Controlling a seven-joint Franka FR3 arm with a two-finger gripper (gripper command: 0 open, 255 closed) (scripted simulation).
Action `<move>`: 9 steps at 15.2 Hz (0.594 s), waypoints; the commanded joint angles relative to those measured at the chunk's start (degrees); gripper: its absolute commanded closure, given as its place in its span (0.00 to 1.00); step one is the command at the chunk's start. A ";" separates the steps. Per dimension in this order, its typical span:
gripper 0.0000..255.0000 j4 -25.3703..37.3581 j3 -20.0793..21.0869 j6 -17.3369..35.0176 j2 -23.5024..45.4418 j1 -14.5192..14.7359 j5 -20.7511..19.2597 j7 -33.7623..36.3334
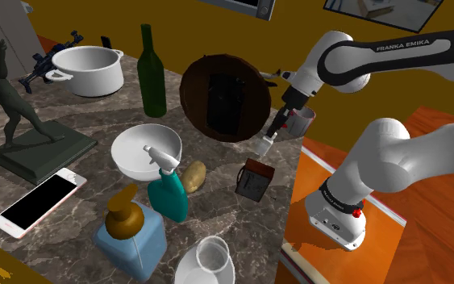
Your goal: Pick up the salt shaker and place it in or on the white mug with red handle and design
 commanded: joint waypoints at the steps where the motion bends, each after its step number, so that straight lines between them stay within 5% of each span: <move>1: 1.00 1.06 0.59 -2.02 -0.94 -0.10 -0.09 0.96; 9: 1.00 5.55 2.22 -9.28 -4.13 -0.59 -0.46 3.94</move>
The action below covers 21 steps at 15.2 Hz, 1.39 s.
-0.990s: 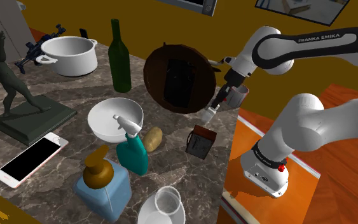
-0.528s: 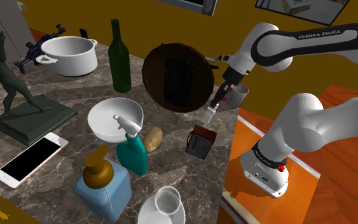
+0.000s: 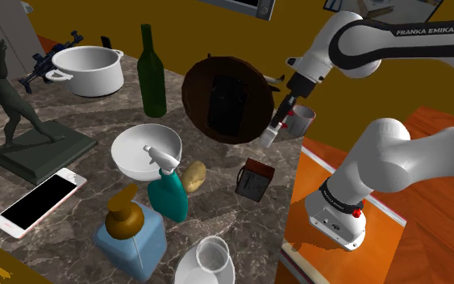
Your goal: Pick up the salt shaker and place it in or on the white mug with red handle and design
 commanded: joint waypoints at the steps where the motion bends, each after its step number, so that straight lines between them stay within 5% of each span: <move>1: 1.00 1.34 0.29 -1.81 -0.54 -0.07 -0.08 0.66; 21: 1.00 15.10 1.20 -16.52 -2.08 0.04 -0.76 4.85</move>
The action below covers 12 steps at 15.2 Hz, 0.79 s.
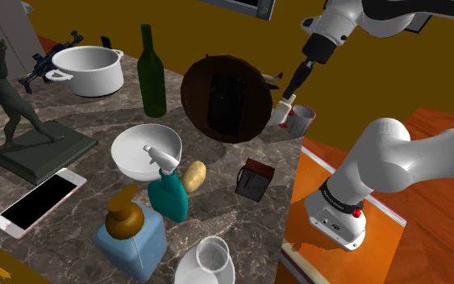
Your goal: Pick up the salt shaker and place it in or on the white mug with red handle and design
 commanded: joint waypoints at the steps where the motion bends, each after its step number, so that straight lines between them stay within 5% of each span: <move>1: 1.00 1.67 -2.09 -1.89 0.38 -0.90 -1.56 -1.67; 12: 1.00 14.84 -17.31 -11.49 6.89 -3.84 -11.10 -14.89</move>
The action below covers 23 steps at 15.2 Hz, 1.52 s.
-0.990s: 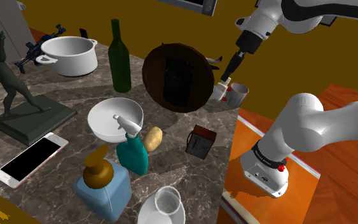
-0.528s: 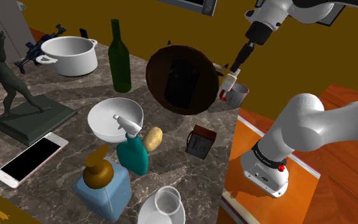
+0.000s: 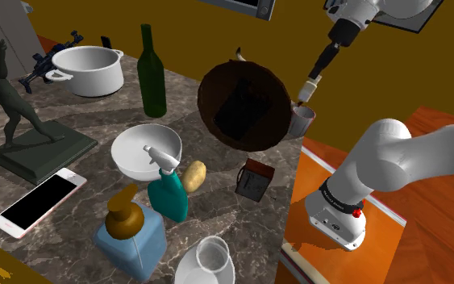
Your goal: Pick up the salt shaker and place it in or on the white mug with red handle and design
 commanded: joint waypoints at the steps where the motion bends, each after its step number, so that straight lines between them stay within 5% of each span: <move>1: 1.00 3.13 -2.65 -2.02 1.45 -0.05 -1.37 -2.41; 4: 1.00 8.42 -7.24 -4.33 4.71 0.73 -3.07 -6.43; 23: 1.00 -4.79 -12.22 8.89 5.25 -0.60 -6.39 -10.58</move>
